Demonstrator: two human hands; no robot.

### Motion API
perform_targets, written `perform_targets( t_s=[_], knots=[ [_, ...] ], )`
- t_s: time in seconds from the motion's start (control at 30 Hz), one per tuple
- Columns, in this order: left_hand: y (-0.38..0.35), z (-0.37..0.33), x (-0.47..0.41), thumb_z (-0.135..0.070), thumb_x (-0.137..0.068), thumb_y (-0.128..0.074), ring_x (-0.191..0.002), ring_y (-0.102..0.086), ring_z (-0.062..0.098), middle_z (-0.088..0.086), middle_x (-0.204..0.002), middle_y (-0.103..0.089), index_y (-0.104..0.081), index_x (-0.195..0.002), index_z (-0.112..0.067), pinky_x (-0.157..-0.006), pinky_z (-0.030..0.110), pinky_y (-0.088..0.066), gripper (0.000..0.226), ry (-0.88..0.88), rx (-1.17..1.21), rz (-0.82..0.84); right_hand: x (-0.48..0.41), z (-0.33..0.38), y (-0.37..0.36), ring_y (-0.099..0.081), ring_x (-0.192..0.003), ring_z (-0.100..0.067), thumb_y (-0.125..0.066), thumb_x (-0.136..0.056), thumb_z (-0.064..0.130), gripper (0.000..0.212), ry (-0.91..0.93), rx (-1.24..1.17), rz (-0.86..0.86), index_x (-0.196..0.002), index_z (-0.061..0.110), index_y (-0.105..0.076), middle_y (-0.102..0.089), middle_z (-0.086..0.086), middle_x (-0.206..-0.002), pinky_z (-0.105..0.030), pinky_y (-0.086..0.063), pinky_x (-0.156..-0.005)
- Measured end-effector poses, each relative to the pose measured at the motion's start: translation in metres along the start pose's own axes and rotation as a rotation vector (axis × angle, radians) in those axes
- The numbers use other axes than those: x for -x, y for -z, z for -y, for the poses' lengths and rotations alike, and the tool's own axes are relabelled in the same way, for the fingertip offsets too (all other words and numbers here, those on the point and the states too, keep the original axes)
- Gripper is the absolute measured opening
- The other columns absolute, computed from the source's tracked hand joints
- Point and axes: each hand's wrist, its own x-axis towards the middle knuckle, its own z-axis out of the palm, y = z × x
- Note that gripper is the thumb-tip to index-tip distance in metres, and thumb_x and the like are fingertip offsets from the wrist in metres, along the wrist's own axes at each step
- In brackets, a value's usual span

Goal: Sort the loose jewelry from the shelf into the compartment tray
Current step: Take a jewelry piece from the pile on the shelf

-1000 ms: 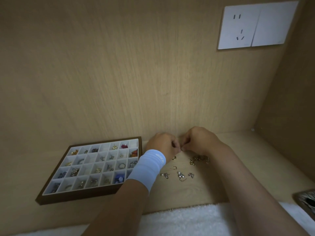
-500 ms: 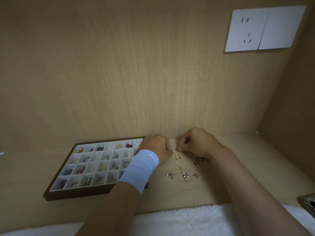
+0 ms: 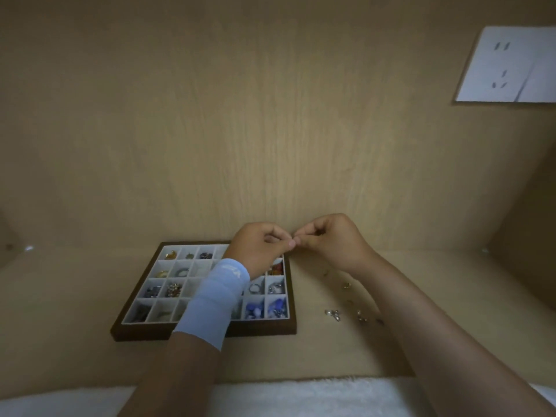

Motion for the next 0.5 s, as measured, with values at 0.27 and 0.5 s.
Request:
perform_targets(
  t_s=[0.27,0.5],
  knots=[
    [0.029,0.039,-0.007,-0.030,-0.087,-0.064,-0.104,-0.058,0.012,-0.011,-0.105,-0.067,-0.069,-0.101,-0.034,-0.095,0.036,-0.049,0.015,-0.034,-0.368,-0.116,-0.031,0.015,-0.039,-0.068,-0.078,-0.005,-0.069,-0.087,0.029,0.014,-0.030,0.402,0.124,-0.075,0.031,-0.076,-0.073,0.015,-0.076,-0.033,-0.056,-0.079],
    [0.026,0.045,-0.005,-0.039,-0.087,-0.059,-0.122,-0.042,0.019,-0.005,-0.121,-0.057,-0.063,-0.118,-0.031,-0.104,0.039,-0.038,0.032,-0.094,-0.551,-0.059,-0.030,0.021,-0.047,-0.067,-0.079,-0.005,-0.068,-0.089,0.035,0.012,-0.043,0.533,0.157,-0.089,0.031,-0.080,-0.075,0.013,-0.084,-0.025,-0.049,-0.068]
  ],
)
